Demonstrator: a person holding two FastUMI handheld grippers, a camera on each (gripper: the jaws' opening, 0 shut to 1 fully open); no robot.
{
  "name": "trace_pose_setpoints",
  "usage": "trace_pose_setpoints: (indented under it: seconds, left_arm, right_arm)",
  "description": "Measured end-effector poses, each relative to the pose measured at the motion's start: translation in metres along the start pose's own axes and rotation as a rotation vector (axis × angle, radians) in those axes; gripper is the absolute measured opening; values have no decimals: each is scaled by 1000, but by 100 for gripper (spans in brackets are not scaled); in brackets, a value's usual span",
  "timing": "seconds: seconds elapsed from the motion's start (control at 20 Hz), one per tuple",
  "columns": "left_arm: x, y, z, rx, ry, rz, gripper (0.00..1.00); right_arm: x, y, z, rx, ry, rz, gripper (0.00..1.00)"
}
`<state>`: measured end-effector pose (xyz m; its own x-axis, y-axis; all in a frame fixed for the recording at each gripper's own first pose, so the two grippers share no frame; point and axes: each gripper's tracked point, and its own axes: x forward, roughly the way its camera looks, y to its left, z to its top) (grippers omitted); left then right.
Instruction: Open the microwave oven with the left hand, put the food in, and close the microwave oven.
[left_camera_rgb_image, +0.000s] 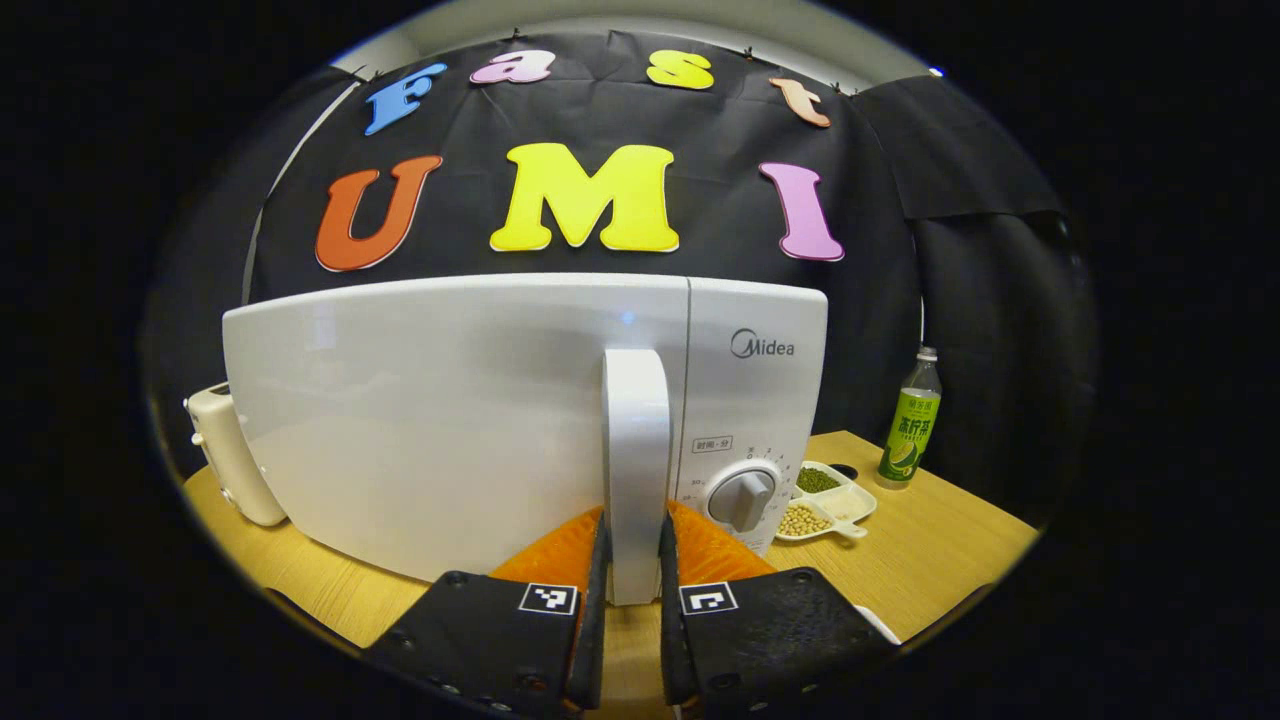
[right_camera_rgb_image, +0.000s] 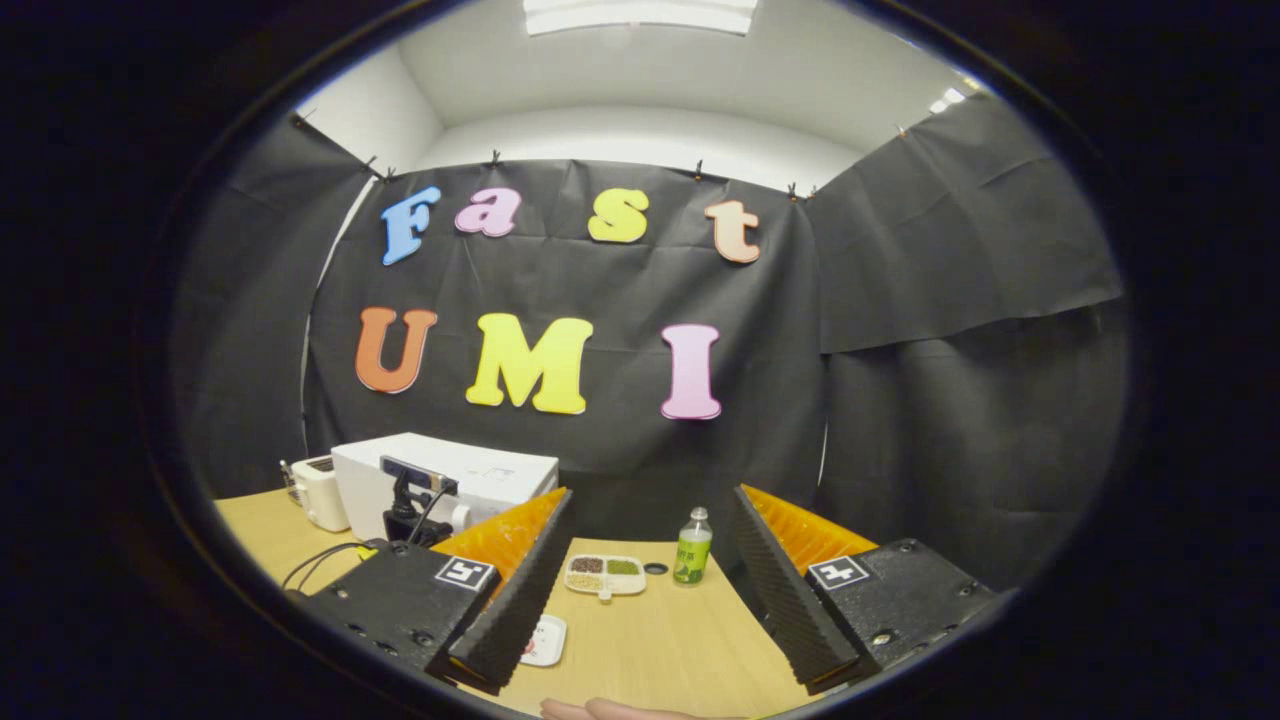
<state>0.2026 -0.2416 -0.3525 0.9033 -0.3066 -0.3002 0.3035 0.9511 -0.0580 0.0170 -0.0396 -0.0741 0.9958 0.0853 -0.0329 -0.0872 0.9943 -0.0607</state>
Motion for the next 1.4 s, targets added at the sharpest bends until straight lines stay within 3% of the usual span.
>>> trace_pose_setpoints:
  seconds: [0.05,0.1,0.35,0.45,0.6,0.7,0.8,0.9,1.0,1.05,1.1,1.15,1.2,1.25,1.3,1.4]
  left_arm:
    - [-5,-1,2,-22,-3,1,23]
    - [-8,1,-1,-28,6,-5,7]
    - [-29,-3,-5,-13,-1,-54,7]
    - [-55,-1,-10,28,-11,-94,7]
    - [-105,9,-18,-17,6,-161,7]
    - [-141,29,-23,-20,-8,-147,7]
    - [-176,48,-30,-43,-12,-140,31]
    - [-204,69,-35,-54,-8,-120,31]
    - [-229,104,-40,-46,-12,-50,27]
    - [-245,119,-41,-38,-17,-20,34]
    - [-262,134,-41,-36,-19,2,63]
    - [-280,147,-41,-35,-25,29,54]
    - [-301,167,-38,-29,-40,84,66]
    - [-323,186,-34,-29,-54,133,86]
    - [-343,196,-29,-35,-69,158,92]
    - [-375,209,-18,-62,-74,207,92]
  right_arm:
    - [0,-1,-2,-2,3,-1,99]
    - [1,-2,-4,-4,7,-3,99]
    - [2,-1,-6,9,3,3,99]
    - [2,2,-10,15,11,8,99]
    - [4,9,-18,20,24,18,99]
    - [1,19,-24,25,42,31,99]
    - [-5,29,-28,33,51,45,99]
    - [-10,40,-28,34,54,56,99]
    - [-19,52,-29,25,52,68,99]
    - [-22,58,-29,17,50,73,99]
    - [-23,63,-31,7,50,78,99]
    - [-25,68,-33,-3,53,82,99]
    - [-26,72,-38,-15,60,87,99]
    - [-26,76,-42,-29,68,91,99]
    - [-24,79,-48,-42,78,96,99]
    - [-16,84,-59,-56,106,100,99]
